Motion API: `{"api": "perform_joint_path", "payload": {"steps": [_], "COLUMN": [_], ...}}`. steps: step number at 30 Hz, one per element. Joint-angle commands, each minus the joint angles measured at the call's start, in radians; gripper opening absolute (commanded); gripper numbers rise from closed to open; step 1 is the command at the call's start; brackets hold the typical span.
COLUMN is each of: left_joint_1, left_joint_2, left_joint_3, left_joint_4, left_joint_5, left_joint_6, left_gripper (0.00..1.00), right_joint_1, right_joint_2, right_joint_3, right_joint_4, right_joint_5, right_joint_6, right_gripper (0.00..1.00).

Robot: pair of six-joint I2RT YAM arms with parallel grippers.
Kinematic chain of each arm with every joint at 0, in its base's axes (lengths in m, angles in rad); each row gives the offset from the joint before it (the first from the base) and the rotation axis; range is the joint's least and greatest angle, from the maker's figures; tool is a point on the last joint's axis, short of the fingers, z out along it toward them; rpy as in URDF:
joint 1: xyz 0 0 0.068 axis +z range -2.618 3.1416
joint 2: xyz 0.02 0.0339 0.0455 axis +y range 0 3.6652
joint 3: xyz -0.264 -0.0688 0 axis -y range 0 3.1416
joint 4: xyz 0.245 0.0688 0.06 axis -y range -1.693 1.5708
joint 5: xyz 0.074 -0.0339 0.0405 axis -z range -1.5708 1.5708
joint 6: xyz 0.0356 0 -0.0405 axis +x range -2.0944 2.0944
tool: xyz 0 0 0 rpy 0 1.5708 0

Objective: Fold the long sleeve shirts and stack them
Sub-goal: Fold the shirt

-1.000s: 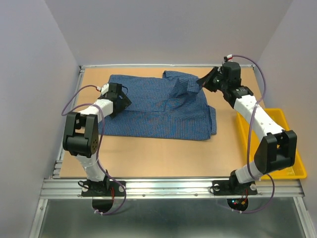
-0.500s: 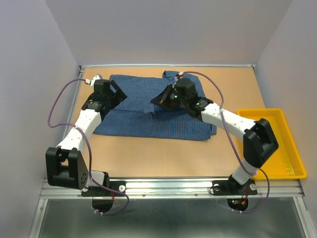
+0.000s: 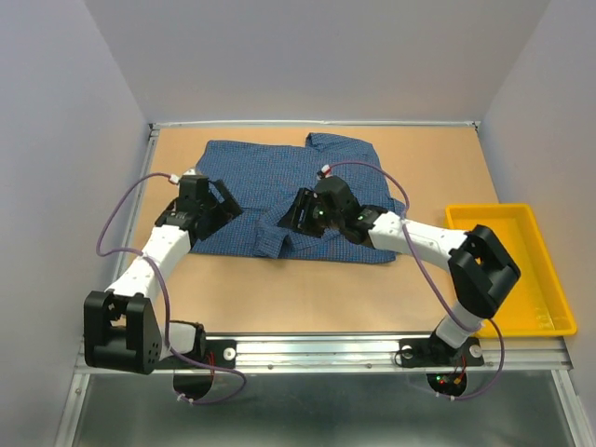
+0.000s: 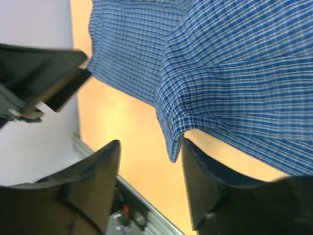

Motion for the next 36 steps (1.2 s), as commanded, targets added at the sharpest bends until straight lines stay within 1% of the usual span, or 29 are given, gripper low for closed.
{"api": "perform_joint_path", "payload": {"steps": [1,5,8,11,14,16,20,21,22,24,29,32,33,36], "left_joint_1": [-0.088,-0.157,-0.207,-0.217,-0.226,-0.231,-0.232,-0.235,-0.238,-0.250,-0.286,-0.296,-0.301,-0.309], "left_joint_2": [0.000,0.023,0.032,0.064,0.066,0.051,0.063,0.078,0.089,0.115,0.156,0.172,0.182,0.190], "left_joint_3": [-0.053,-0.091,-0.111,-0.124,-0.148,-0.173,-0.179,-0.176,-0.174,-0.171,-0.158,-0.151,-0.147,-0.136], "left_joint_4": [0.036,0.056,0.075,0.084,0.090,0.090,0.087,0.089,0.087,0.089,0.093,0.093,0.092,0.090], "left_joint_5": [0.093,0.105,0.079,0.085,0.073,0.021,-0.004,-0.004,-0.010,-0.012,-0.015,-0.015,-0.044,-0.048], "left_joint_6": [-0.025,-0.079,-0.113,-0.140,-0.174,-0.183,-0.182,-0.180,-0.180,-0.180,-0.183,-0.183,-0.183,-0.182], "left_gripper": [0.97,0.97,0.96,0.96,0.94,0.92,0.86,0.84,0.80,0.78,0.77,0.75,0.74,0.71], "right_joint_1": [-0.007,-0.013,-0.039,-0.090,-0.163,-0.209,-0.259,-0.262,-0.265,-0.266,-0.268,-0.268,-0.268,-0.268], "right_joint_2": [-0.111,-0.183,-0.220,-0.235,-0.240,-0.246,-0.235,-0.231,-0.224,-0.205,-0.177,-0.171,-0.171,-0.174], "right_joint_3": [-0.025,-0.064,-0.105,-0.133,-0.165,-0.187,-0.204,-0.204,-0.202,-0.200,-0.219,-0.230,-0.237,-0.246], "right_joint_4": [-0.103,-0.161,-0.175,-0.180,-0.178,-0.177,-0.177,-0.175,-0.174,-0.169,-0.154,-0.144,-0.140,-0.135], "right_joint_5": [0.067,0.101,0.172,0.203,0.188,0.191,0.186,0.186,0.182,0.176,0.174,0.165,0.162,0.159], "right_joint_6": [-0.220,-0.332,-0.383,-0.395,-0.397,-0.401,-0.421,-0.424,-0.427,-0.429,-0.420,-0.415,-0.415,-0.414], "right_gripper": [0.64,0.70,0.71,0.71,0.71,0.71,0.70,0.70,0.69,0.69,0.68,0.67,0.67,0.66]}}
